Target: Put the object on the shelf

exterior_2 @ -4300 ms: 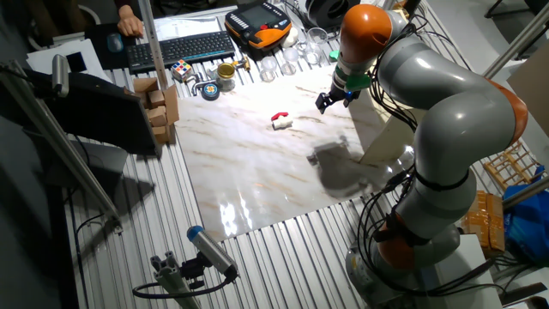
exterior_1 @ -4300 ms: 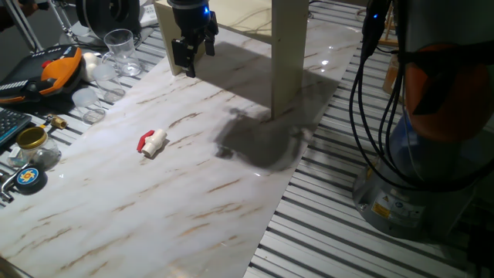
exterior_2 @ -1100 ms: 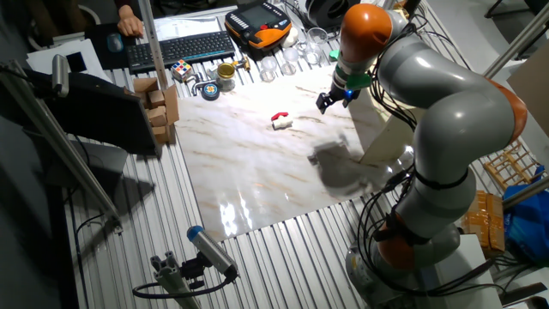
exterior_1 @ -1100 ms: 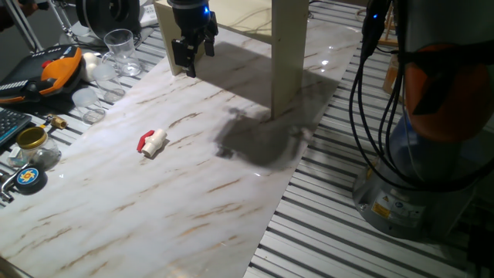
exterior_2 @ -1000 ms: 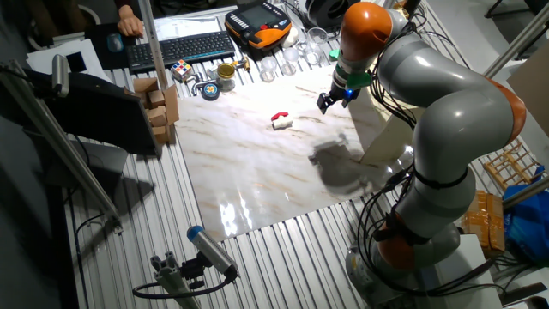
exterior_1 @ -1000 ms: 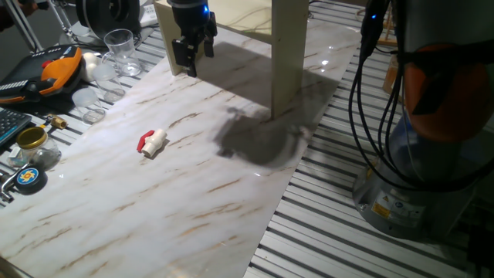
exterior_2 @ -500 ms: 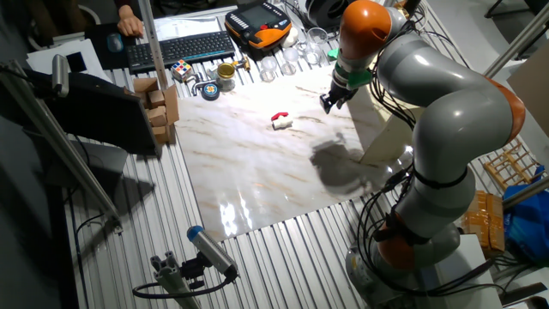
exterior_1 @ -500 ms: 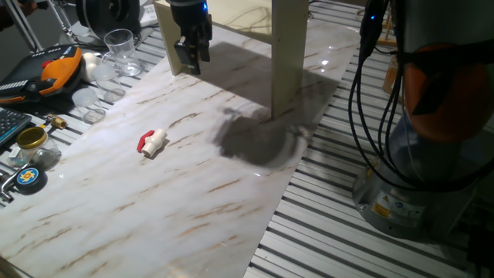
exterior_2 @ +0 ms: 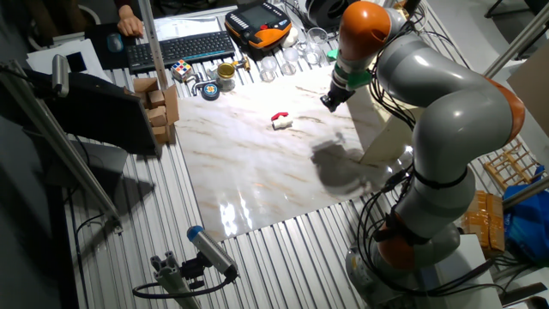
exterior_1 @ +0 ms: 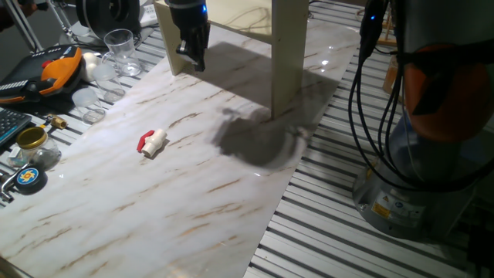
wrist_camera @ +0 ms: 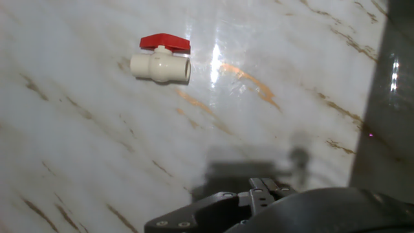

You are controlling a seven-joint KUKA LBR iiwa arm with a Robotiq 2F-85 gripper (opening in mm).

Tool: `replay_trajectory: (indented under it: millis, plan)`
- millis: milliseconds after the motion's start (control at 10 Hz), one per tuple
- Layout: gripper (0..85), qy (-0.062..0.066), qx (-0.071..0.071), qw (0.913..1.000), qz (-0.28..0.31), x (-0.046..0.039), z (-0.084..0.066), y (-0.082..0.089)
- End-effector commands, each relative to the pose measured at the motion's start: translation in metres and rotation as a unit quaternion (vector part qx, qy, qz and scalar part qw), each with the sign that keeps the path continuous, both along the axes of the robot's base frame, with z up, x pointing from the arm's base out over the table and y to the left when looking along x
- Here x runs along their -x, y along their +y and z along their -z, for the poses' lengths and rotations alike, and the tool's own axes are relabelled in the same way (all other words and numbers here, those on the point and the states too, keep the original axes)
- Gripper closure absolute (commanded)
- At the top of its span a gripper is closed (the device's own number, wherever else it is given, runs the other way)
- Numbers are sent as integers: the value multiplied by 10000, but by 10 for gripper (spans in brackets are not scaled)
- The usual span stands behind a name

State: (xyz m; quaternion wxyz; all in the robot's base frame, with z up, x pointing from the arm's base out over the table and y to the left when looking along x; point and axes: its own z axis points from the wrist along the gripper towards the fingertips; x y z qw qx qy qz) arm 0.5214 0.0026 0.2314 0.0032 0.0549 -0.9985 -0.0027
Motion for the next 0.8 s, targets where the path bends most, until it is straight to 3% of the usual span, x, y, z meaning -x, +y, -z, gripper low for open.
replay_trajectory:
  millis: [0, 400, 700]
  plan:
    - [850, -20, -13, 10000, 2, -20, 47, 5]
    - [850, -81, 17, 9997, 232, -72, 294, 127]
    - [850, -78, -59, 9994, 340, -109, 476, 206]
